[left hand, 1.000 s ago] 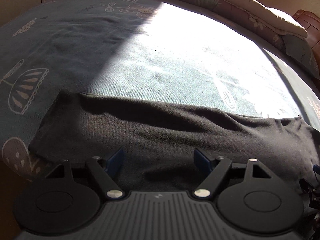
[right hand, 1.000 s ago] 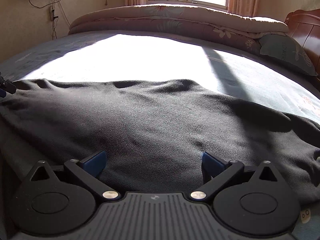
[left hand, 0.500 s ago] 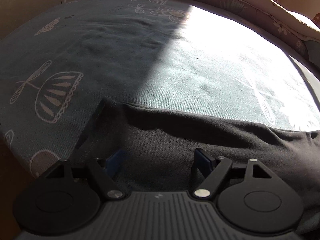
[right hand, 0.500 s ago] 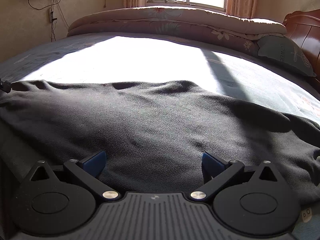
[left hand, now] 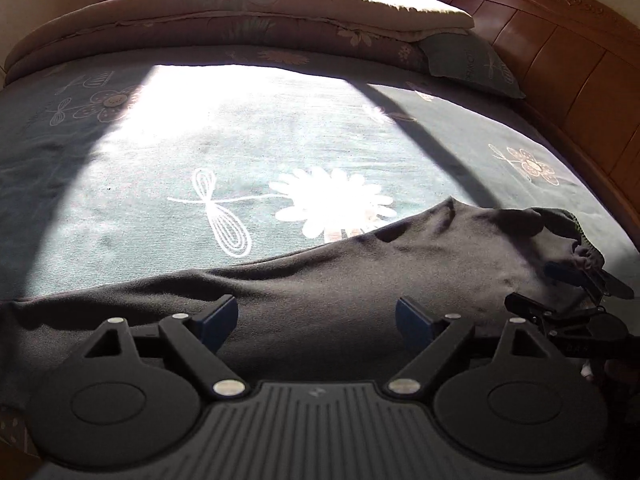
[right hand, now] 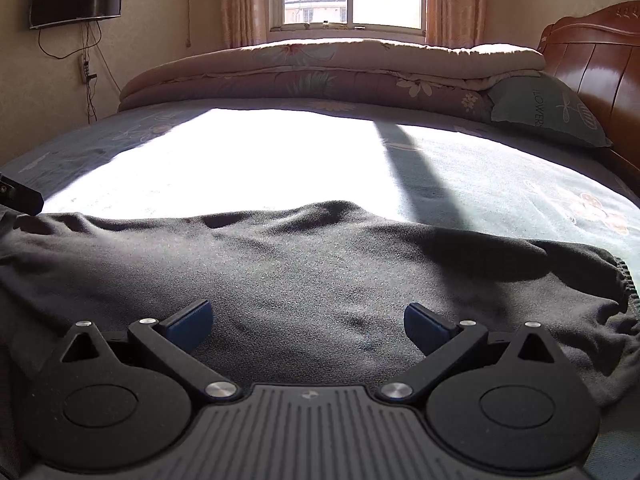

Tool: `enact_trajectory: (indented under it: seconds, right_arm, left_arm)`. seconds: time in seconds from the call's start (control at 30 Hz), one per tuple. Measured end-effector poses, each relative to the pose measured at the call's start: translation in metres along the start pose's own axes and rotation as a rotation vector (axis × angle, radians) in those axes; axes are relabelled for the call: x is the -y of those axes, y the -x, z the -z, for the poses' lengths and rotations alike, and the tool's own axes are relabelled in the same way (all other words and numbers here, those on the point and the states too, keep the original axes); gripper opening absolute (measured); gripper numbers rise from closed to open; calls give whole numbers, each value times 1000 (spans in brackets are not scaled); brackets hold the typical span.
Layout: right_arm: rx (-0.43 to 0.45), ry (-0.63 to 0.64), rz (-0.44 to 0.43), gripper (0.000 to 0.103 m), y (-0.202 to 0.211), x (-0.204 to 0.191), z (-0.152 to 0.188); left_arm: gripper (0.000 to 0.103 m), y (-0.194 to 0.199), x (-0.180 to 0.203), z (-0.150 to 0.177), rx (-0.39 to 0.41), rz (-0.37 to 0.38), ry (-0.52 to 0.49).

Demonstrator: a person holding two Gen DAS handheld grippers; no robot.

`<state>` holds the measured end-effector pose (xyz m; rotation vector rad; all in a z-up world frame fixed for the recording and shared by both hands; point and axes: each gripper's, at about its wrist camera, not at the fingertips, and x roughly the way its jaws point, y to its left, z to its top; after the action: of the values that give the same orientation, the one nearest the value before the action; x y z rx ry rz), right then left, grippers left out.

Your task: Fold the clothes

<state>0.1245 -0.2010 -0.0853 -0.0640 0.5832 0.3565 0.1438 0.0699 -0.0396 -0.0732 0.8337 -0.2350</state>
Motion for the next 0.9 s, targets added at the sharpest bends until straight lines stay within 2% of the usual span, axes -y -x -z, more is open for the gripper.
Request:
enact_trajectory:
  seconds: [0.13, 0.23, 0.4, 0.43, 0.53, 0.6, 0.73, 0.9]
  right_arm:
    - [-35, -124, 84, 103, 1, 50, -30]
    - [-76, -118, 112, 103, -9, 87, -43]
    - [-224, -248, 156, 103, -37, 128, -28]
    - [-260, -253, 164, 103, -41, 127, -19]
    - [-251, -135, 225, 103, -39, 106, -4]
    - [-239, -159, 253, 103, -36, 101, 1]
    - [-248, -177, 228, 103, -26, 104, 2]
    - [-215, -158, 260, 103, 4, 87, 27]
  left_arm:
    - [87, -27, 41, 5, -35, 20, -47]
    - [87, -46, 52, 16, -89, 7, -37]
    - [87, -57, 51, 38, -147, -33, -18]
    - [90, -56, 50, 41, -142, -29, -15]
    - [94, -55, 49, 46, -136, -27, -12]
    - [96, -54, 51, 48, -135, -33, -20]
    - [99, -51, 52, 55, -127, -35, -38]
    - [101, -47, 48, 61, -101, -13, -21]
